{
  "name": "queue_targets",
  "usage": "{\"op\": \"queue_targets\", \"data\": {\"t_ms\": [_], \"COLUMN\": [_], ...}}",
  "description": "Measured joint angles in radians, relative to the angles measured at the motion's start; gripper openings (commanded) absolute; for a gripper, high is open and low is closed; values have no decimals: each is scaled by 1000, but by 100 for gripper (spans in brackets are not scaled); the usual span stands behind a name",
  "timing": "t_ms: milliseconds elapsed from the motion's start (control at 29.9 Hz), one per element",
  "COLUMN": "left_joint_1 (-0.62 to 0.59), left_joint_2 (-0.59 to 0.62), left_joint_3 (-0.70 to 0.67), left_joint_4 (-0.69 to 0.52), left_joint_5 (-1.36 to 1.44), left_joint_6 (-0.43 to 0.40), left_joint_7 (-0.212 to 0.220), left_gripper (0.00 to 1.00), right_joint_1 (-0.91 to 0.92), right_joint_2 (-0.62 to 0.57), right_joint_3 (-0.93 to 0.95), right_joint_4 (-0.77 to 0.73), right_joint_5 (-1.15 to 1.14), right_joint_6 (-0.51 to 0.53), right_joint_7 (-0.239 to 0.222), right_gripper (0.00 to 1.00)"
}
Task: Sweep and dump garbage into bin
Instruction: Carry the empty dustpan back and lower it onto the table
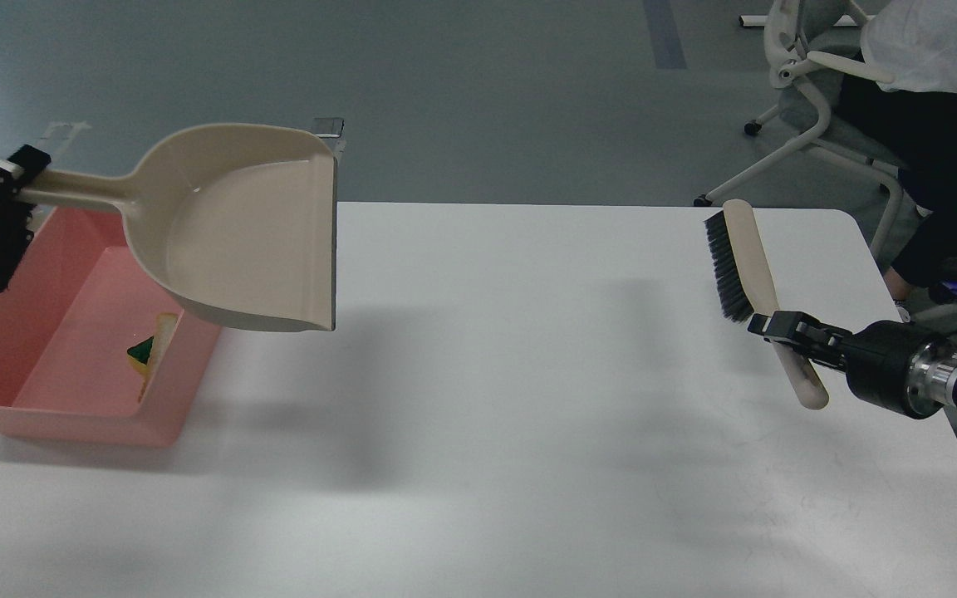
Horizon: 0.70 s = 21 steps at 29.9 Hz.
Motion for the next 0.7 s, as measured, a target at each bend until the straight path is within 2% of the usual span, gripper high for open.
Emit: {"op": "queue_targets", "data": {"t_ms": [200, 434, 701], "left_joint_1": [-74, -168, -246], "left_joint_2": [-183, -322, -397], "left_joint_3": [117, 213, 378], "left_joint_4": [-3, -3, 14], "left_joint_5": [183, 292, 336], "left_joint_6": [9, 26, 150], "left_joint_7": [35, 111, 146], "left_gripper": [3, 3, 3], "right_joint_1": [-4, -5, -16], "right_joint_2": [-21, -41, -67], "right_joint_3": [1, 6, 7], "right_joint_4": [-12, -63, -110], "right_joint_5": [-1, -2, -2], "right_joint_6": [0, 0, 0], "right_joint_7": [9, 11, 36], "right_gripper": [0, 0, 0]}}
